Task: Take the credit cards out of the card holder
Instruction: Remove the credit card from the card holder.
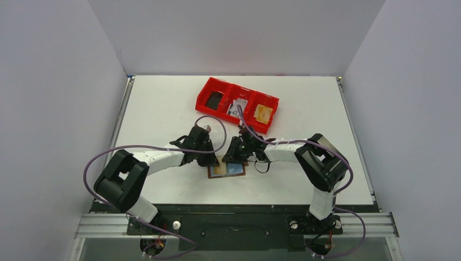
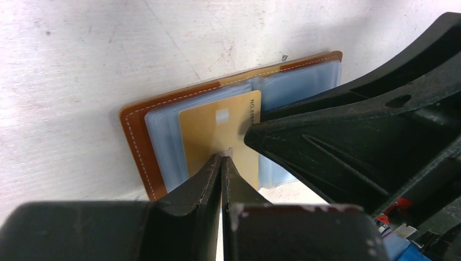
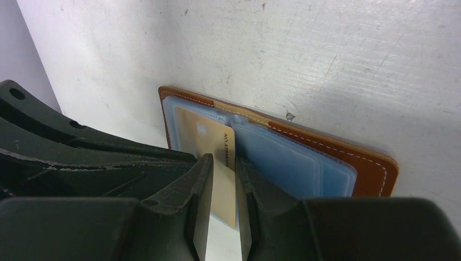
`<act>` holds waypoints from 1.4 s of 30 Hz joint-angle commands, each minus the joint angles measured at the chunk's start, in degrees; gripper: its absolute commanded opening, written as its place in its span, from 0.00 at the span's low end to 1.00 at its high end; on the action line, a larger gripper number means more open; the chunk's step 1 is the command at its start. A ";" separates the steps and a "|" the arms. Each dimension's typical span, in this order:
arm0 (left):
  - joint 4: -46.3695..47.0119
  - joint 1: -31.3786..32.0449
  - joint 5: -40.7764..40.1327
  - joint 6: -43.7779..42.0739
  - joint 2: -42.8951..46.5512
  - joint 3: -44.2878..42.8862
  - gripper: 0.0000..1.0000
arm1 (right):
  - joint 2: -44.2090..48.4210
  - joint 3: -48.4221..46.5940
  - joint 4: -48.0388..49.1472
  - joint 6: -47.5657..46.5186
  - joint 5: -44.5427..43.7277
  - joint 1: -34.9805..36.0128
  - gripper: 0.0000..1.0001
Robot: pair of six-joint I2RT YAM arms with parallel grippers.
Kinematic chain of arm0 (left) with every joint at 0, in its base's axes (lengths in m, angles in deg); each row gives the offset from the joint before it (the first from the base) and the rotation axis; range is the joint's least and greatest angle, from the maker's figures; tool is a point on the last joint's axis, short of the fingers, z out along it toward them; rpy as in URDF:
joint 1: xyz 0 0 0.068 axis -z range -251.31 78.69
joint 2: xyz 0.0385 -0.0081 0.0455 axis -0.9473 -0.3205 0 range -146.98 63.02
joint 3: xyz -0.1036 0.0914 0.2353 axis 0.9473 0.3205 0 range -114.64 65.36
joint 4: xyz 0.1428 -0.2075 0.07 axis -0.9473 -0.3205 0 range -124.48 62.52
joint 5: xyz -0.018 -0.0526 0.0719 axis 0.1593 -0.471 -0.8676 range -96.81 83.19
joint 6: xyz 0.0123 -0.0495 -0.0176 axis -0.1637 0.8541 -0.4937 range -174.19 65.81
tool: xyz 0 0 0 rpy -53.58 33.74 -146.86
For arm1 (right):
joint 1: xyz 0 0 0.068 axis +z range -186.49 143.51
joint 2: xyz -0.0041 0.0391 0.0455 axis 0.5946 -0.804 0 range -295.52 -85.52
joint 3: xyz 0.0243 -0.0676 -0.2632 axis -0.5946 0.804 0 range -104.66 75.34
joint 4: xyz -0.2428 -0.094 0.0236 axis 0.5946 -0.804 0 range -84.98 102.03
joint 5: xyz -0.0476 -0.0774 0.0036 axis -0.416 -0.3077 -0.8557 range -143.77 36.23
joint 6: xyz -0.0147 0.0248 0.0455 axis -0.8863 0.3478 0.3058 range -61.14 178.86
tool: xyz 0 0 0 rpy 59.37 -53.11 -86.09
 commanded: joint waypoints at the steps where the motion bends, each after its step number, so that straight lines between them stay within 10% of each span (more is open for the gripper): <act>1: -0.35 1.02 -1.79 0.26 -2.21 -0.98 0.02 | -0.79 1.92 3.47 0.88 0.14 -1.13 0.20; 42: -0.33 0.94 -1.65 0.01 -3.01 -1.46 0.00 | -4.15 5.47 11.95 3.85 2.14 -1.02 0.12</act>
